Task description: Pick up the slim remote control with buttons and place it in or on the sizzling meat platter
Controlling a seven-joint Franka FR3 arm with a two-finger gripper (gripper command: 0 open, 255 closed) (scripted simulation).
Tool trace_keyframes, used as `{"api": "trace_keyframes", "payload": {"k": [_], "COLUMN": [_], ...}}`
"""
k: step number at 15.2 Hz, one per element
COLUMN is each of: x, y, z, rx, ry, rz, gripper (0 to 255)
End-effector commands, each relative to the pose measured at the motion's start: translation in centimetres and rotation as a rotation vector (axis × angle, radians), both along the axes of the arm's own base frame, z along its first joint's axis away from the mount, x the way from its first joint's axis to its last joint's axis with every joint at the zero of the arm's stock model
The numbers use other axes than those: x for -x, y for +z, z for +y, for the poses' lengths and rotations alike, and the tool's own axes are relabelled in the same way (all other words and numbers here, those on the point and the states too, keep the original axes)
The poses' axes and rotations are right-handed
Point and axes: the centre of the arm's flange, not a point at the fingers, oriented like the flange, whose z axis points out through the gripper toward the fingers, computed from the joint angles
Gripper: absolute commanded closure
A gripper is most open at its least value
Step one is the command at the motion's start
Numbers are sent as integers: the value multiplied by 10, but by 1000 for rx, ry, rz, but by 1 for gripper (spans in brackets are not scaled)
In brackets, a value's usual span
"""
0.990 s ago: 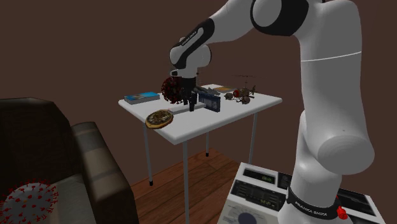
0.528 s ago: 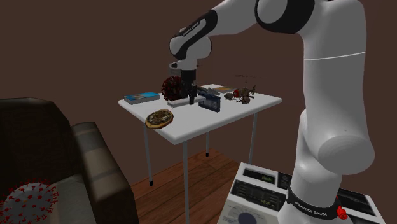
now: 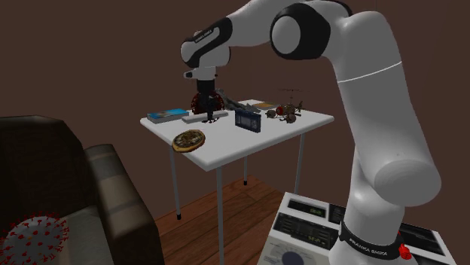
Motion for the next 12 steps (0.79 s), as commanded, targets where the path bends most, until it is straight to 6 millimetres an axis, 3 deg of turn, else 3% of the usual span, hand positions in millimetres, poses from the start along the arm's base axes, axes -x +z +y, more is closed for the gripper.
{"api": "trace_keyframes", "payload": {"k": [1, 6, 12], "x": [-29, -93, -93], "y": [-2, -2, -33], "z": [5, 16, 16], "rx": [-1, -1, -1], "ry": [0, 1, 0], "rz": [-1, -1, -1], "gripper": [255, 255, 255]}}
